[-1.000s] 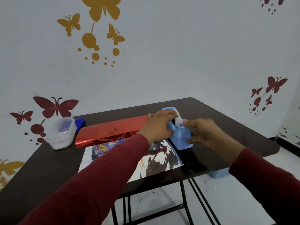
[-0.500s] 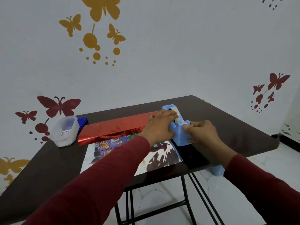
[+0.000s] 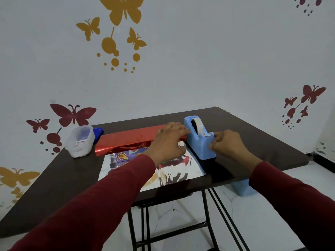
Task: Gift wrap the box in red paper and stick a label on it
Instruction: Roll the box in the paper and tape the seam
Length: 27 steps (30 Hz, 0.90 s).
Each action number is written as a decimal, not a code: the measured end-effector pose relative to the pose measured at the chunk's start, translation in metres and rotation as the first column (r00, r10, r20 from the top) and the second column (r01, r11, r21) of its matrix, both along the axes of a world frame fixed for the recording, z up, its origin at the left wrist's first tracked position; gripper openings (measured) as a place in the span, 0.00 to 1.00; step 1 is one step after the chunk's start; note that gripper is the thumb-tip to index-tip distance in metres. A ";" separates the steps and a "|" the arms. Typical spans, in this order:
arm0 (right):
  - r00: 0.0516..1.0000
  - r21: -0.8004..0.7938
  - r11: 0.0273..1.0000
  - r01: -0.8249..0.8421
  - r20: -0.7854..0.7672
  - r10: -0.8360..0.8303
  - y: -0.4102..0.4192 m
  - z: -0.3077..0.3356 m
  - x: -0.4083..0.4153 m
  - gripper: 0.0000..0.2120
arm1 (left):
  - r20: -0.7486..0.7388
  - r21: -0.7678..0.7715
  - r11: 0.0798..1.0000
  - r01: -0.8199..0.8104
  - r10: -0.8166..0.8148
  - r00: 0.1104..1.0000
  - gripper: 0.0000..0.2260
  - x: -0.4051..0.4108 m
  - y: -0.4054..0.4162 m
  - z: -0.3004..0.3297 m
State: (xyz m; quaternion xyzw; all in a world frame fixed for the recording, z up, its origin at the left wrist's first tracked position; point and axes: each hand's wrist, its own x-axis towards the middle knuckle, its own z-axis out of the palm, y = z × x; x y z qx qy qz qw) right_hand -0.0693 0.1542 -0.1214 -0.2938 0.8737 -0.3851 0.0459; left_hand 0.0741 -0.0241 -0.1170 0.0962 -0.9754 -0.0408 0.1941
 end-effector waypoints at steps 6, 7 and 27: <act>1.000 -0.194 0.981 -0.016 0.024 0.020 0.021 -0.002 0.018 0.07 | -0.041 -0.016 1.000 -0.004 0.003 0.999 0.26 0.011 0.000 -0.005; 1.000 -0.238 0.971 -0.021 -0.006 0.020 0.022 0.000 0.026 0.06 | -0.045 -0.007 1.000 -0.004 0.004 0.999 0.26 0.014 0.000 -0.005; 0.837 -0.449 0.887 -0.113 0.437 0.328 -0.123 -0.019 0.139 0.05 | -0.233 0.185 0.889 -0.419 0.454 0.860 0.12 0.144 -0.106 -0.012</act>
